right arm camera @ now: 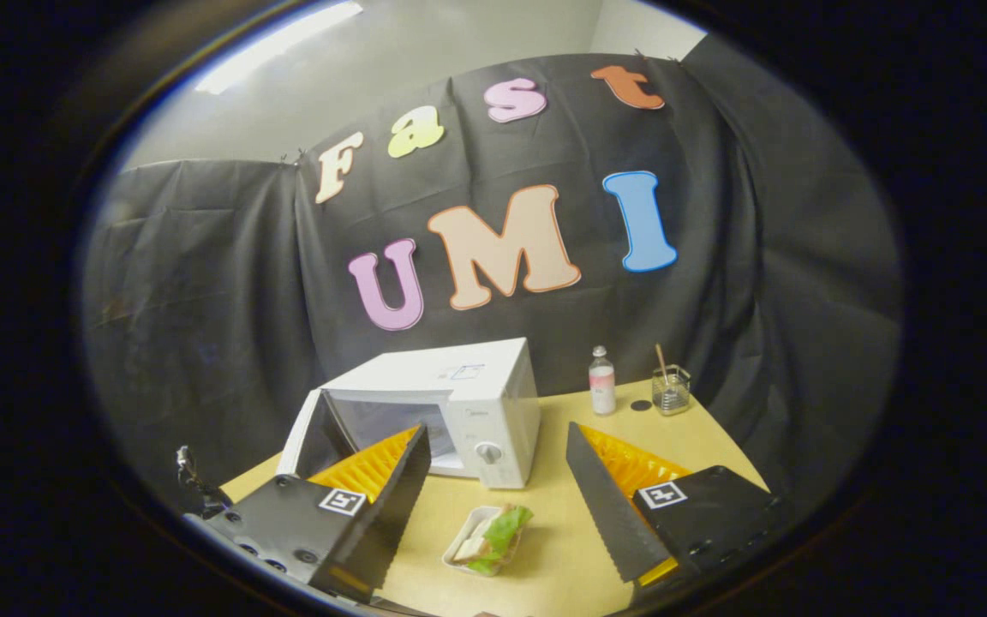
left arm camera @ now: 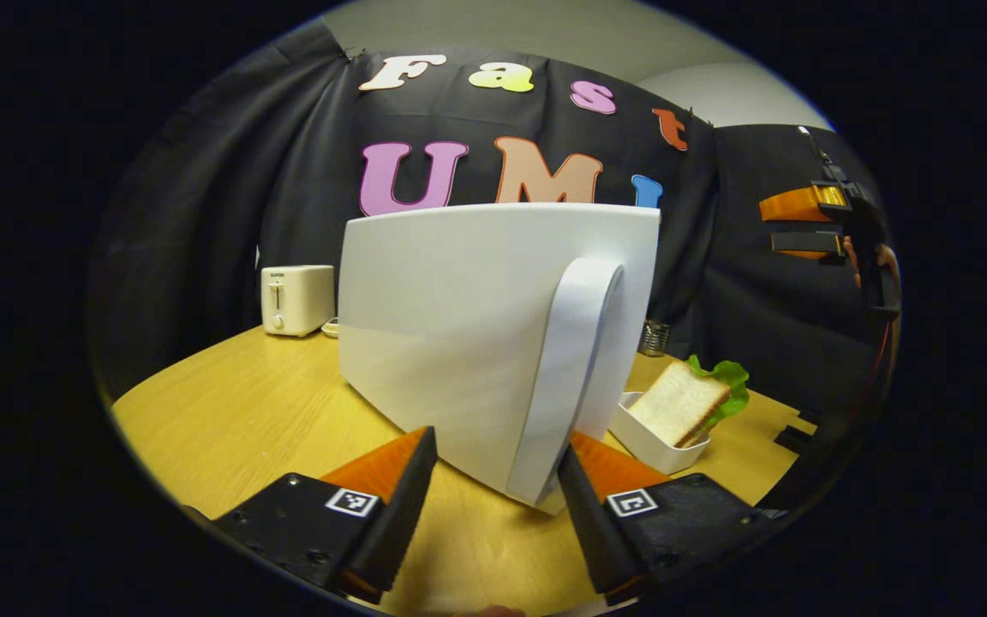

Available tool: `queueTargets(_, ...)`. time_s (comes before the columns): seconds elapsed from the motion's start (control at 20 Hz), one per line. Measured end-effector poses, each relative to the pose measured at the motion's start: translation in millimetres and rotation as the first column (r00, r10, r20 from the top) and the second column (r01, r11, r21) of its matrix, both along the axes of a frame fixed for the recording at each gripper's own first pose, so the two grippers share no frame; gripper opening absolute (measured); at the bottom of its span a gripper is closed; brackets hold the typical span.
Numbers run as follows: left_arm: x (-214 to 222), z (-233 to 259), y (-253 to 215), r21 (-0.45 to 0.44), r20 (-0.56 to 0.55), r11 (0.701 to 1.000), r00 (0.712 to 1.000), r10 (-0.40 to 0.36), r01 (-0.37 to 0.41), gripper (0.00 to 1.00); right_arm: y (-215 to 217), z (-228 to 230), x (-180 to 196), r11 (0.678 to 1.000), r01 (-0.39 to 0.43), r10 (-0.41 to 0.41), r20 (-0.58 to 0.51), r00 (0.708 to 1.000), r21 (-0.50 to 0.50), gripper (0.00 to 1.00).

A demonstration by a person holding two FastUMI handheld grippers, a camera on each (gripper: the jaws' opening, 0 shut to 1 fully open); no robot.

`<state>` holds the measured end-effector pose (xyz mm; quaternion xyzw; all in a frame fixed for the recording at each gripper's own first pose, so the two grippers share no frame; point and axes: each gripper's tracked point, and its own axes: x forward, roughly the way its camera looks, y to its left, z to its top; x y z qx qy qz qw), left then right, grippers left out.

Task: Open the microwave oven with the left hand, put the food in, and close the microwave oven.

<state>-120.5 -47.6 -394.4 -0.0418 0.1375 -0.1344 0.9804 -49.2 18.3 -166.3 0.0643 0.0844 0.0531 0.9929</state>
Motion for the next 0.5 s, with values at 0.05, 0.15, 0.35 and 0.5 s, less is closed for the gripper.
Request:
queueTargets(0.05, -2.5, 1.9, 7.7, 0.012, 0.007, 1.000, 1.000, 0.010, -0.010, 0.97, 1.2, -3.2, 2.9, 1.000, -0.003, 0.003, -0.005, 1.000, 0.000, 0.92)
queueTargets(0.15, -9.4, 3.9, 26.2, 0.043, 0.014, 0.998, 0.999, 0.044, -0.044, 0.99, 4.3, -11.9, 5.7, 1.000, -0.008, 0.008, -0.018, 1.000, 0.000, 0.92)
queueTargets(0.35, -21.4, 7.9, 65.4, 0.097, 0.034, 0.987, 0.992, 0.125, -0.128, 1.00, 10.4, -27.4, 12.4, 1.000, -0.020, 0.021, -0.043, 0.999, 0.021, 0.92)
queueTargets(0.5, -28.5, 16.2, 97.7, 0.104, 0.044, 0.974, 0.980, 0.196, -0.200, 0.99, 16.5, -39.0, 16.7, 0.999, -0.033, 0.035, -0.057, 0.998, 0.037, 0.92)
